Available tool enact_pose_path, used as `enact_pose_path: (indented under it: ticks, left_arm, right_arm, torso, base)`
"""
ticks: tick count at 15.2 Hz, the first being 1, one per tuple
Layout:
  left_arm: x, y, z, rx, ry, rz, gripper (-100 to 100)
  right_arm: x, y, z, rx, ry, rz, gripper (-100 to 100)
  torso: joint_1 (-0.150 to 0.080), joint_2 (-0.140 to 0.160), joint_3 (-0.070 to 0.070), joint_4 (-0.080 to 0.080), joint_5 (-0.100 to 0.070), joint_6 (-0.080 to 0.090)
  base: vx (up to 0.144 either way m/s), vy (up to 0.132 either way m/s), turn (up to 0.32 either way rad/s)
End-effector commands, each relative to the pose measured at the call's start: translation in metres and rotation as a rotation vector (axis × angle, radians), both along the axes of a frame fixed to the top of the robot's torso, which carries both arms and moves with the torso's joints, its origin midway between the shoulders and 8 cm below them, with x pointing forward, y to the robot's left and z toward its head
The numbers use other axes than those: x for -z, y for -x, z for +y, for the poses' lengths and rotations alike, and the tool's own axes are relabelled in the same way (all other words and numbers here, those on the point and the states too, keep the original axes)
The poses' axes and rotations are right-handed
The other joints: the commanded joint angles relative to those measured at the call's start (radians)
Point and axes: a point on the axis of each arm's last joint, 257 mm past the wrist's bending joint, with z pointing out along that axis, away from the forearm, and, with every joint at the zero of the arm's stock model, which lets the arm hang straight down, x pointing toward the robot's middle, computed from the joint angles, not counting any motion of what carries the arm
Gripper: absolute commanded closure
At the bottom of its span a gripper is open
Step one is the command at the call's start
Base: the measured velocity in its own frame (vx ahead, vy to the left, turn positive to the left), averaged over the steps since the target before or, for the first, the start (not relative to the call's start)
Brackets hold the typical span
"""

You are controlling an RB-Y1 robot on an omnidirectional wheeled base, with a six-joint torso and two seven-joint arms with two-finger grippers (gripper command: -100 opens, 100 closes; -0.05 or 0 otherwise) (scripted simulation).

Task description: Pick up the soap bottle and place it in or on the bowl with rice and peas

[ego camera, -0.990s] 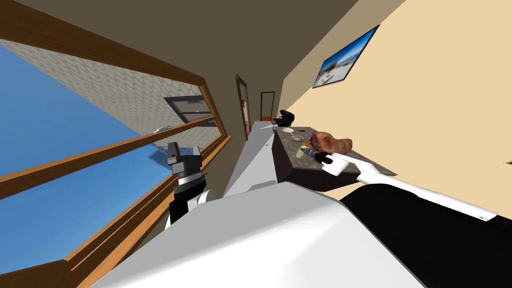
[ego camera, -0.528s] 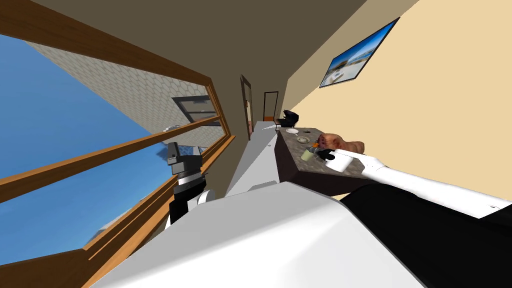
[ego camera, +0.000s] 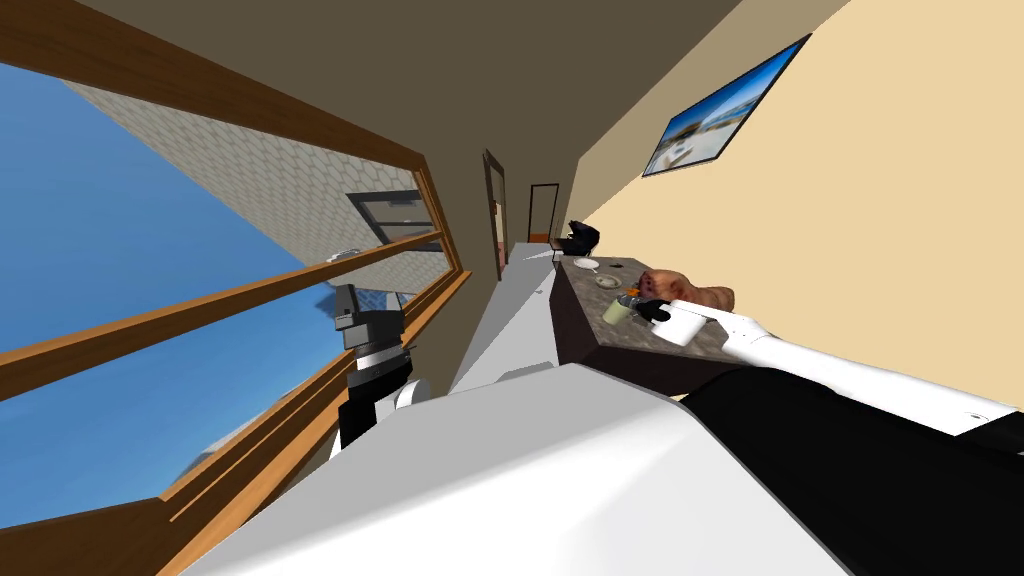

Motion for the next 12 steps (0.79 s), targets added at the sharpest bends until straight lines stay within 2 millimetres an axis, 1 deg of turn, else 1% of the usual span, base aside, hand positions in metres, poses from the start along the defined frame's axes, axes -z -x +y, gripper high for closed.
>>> enact_pose_path:
  ticks: [1, 2, 3, 4, 8, 12]
  left_arm:
    - [0.0, 0.0, 0.0, 0.0, 0.0, 0.0, 0]
    - [0.0, 0.0, 0.0, 0.0, 0.0, 0.0, 0]
    - [0.0, 0.0, 0.0, 0.0, 0.0, 0.0, 0]
    - [0.0, 0.0, 0.0, 0.0, 0.0, 0.0, 0]
    - [0.0, 0.0, 0.0, 0.0, 0.0, 0.0, 0]
    - [0.0, 0.0, 0.0, 0.0, 0.0, 0.0, 0]
  right_arm:
    - [-0.005, -0.004, 0.007, -0.012, 0.0, 0.004, 100]
    - [-0.002, -0.002, 0.002, -0.005, 0.0, 0.001, 100]
    - [-0.011, -0.007, 0.001, -0.009, 0.006, 0.004, 100]
    - [-0.015, -0.009, 0.001, -0.01, 0.008, 0.005, 100]
    - [-0.035, -0.019, -0.002, -0.016, 0.019, 0.01, 100]
    - [-0.056, -0.031, -0.003, -0.024, 0.028, 0.015, 100]
  torso:
    - [0.0, 0.0, 0.0, 0.0, 0.0, 0.0]
    - [0.001, 0.001, 0.001, 0.0, 0.0, 0.001]
    - [0.002, 0.002, 0.001, 0.0, 0.0, 0.001]
    - [0.0, 0.0, 0.0, 0.001, 0.001, 0.001]
    - [-0.006, -0.008, -0.004, -0.001, 0.001, 0.0]
    - [-0.006, -0.009, -0.005, -0.001, 0.001, 0.0]
  base:
    - [-0.023, 0.023, -0.085]
    - [-0.022, 0.023, -0.051]
    - [0.023, -0.013, -0.044]
    - [0.061, -0.047, -0.06]
    - [0.114, -0.093, -0.05]
    - [0.112, -0.086, -0.055]
